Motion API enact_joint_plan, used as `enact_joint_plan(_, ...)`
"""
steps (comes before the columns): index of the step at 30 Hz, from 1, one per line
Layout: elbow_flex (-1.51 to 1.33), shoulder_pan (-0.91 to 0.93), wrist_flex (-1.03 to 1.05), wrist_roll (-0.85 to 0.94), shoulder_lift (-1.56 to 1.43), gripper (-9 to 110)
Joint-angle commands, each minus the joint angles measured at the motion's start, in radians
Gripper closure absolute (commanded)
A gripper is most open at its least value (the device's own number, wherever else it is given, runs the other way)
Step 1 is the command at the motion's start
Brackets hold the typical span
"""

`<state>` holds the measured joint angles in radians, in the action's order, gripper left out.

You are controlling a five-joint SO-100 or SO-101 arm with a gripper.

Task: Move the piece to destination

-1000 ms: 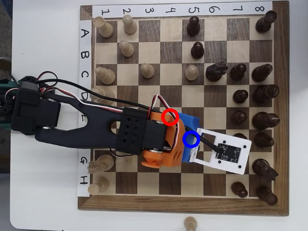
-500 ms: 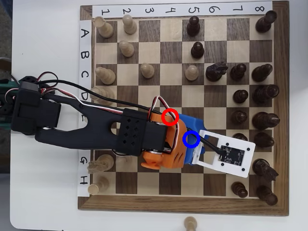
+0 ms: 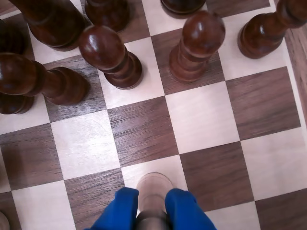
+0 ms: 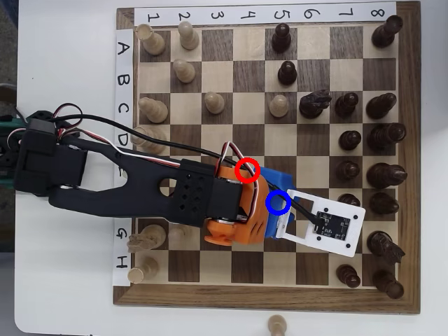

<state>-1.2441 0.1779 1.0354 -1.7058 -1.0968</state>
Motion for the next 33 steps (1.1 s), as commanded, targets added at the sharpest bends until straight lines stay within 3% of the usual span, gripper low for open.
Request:
enact_joint_plan(1, -0.005, 0.032, -0.048, -0.008, -0.043, 101)
enact_joint_plan(8, 0.069, 0.017, 0.014, -0.086, -0.043, 80)
enact_joint_plan(12, 0.115, 0.005, 0.000, -0.115, -0.051, 74)
enact_joint_plan(25, 0.268, -0.048, 0.094, -0.123, -0.118, 75)
enact_joint_plan(33, 0.525, -0.087, 0.279, -0.071, -0.186, 78)
